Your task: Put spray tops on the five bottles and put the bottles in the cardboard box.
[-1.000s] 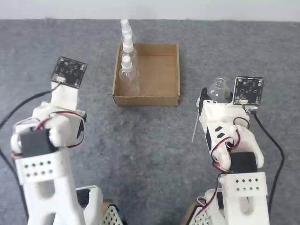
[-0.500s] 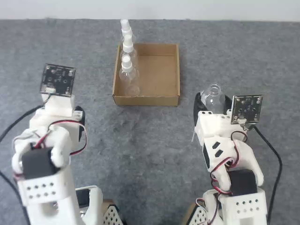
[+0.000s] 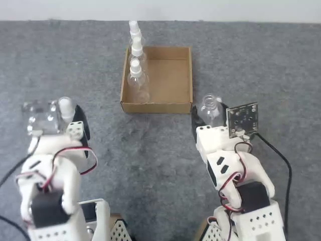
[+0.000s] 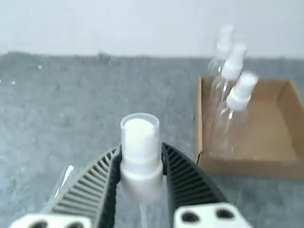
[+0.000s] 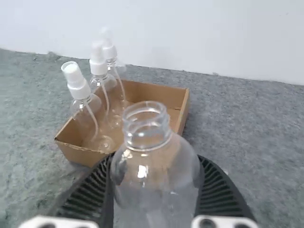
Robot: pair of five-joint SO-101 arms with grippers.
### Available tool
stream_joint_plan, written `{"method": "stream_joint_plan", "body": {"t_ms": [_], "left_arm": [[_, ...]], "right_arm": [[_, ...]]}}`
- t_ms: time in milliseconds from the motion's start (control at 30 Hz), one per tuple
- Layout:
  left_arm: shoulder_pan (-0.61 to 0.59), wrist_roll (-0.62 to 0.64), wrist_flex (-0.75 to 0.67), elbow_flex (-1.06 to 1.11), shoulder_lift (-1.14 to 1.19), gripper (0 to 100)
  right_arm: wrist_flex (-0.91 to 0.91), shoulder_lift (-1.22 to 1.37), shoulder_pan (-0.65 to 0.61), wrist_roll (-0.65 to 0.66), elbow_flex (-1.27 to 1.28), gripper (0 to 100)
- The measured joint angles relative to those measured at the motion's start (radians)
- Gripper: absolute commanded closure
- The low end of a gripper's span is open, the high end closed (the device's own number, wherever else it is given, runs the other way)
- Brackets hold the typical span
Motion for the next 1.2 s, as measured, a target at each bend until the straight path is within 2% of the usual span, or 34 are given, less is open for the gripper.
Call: {"method": "stream_joint_plan", "body": {"t_ms": [233,633,900,1067,1200], "left_arm": [[0.008,0.092,-0.114,0.101,-0.143,99],[0.233,0.137,-0.253,0.176,-0.322,99],[0.311,0.236,-0.295,0.176,-0.413,99],[0.316,0.249,-0.364,0.176,-0.413,99],[0.316,0.315,-0.373,0.176,-0.413,99]], "right_arm": [[0.0,0.0,-0.115,0.0,0.005,88.7],[0.011,0.0,-0.292,0.0,0.04,88.7],[0.011,0.0,-0.351,0.0,0.044,89.0],[-0.081,0.0,-0.39,0.133,0.158,89.0],[-0.207,0.0,-0.411,0.203,0.252,89.1]]}}
